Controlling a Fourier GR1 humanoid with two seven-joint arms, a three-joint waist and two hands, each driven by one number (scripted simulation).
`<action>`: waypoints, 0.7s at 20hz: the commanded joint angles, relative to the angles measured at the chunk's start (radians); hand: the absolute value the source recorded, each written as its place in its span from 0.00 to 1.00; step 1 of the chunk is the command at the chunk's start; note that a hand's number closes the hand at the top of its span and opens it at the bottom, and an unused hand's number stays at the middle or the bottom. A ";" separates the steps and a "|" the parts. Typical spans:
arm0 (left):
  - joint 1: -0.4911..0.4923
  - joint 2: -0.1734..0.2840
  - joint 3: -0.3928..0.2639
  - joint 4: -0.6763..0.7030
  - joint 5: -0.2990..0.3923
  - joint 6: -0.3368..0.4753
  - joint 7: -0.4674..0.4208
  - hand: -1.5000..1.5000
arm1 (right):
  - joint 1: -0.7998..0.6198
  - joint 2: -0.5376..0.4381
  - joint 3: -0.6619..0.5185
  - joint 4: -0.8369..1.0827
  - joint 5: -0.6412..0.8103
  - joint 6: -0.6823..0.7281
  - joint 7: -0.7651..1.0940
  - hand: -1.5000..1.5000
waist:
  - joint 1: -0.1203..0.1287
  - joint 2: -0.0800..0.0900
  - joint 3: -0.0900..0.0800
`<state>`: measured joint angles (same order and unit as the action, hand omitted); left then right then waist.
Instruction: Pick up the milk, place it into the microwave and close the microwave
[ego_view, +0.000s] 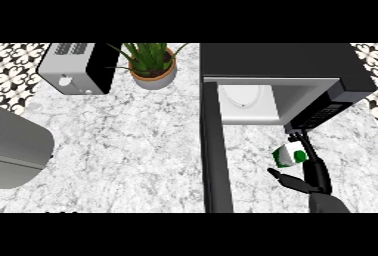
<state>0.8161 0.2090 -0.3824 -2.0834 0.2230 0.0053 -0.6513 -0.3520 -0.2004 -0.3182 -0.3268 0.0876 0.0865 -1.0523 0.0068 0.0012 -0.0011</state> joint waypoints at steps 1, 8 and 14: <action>-0.029 -0.022 -0.030 0.023 -0.027 0.020 0.006 0.00 | -0.042 0.008 0.008 0.007 0.033 -0.135 -0.073 1.00 | 0.012 0.003 0.003; 0.011 0.014 -0.012 -0.020 0.010 -0.009 -0.007 0.00 | -0.102 -0.011 -0.037 0.036 0.018 -0.204 -0.078 1.00 | 0.027 0.007 0.005; 0.035 0.034 0.000 0.015 0.045 -0.049 -0.038 0.00 | -0.085 0.042 -0.045 0.005 -0.007 -0.151 -0.148 1.00 | 0.021 0.004 0.004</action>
<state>0.8346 0.2336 -0.3754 -2.0743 0.2512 -0.0206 -0.6761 -0.3779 -0.1985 -0.3798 -0.3021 0.0641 -0.0304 -1.0947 0.0017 0.0121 0.0046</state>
